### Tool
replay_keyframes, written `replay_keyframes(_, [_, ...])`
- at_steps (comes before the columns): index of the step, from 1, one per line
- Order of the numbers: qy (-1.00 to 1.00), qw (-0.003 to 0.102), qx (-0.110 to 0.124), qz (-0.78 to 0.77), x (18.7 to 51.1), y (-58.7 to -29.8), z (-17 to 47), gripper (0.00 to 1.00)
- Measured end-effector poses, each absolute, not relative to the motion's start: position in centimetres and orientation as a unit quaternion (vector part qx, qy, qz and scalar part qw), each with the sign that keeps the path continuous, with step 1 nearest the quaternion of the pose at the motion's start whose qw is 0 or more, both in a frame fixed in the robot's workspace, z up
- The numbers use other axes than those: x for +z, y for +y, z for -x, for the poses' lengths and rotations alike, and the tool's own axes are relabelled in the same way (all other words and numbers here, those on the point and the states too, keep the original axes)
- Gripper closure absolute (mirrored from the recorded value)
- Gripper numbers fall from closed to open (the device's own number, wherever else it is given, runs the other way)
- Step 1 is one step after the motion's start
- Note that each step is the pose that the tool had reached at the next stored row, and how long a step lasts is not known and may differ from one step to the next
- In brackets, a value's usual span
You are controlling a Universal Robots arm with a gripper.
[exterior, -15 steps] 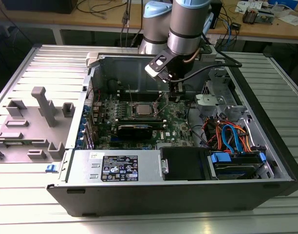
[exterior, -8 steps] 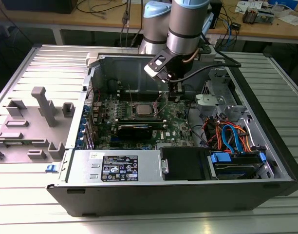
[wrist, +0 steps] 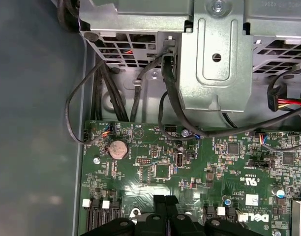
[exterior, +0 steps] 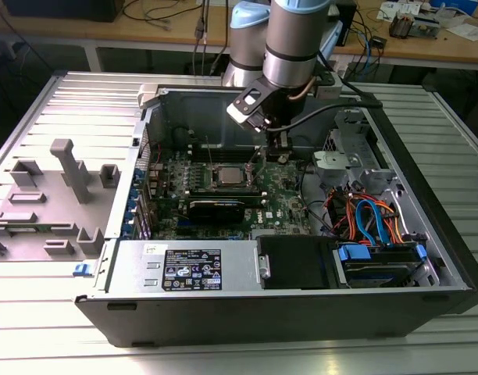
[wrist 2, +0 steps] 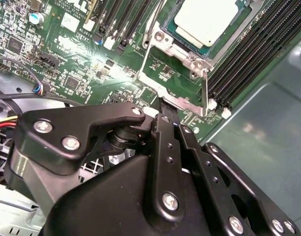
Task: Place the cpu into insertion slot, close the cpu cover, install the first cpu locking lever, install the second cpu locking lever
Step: 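Close the cpu cover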
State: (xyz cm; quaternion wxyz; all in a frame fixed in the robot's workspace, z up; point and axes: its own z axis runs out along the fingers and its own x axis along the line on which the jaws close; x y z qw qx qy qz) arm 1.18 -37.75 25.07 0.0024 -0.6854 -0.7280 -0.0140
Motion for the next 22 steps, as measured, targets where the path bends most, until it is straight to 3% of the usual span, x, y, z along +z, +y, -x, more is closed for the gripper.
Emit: replay_keyframes(22, [-0.728, 0.002, -0.014, 0.685, 25.07, -37.75, -0.47, 0.89])
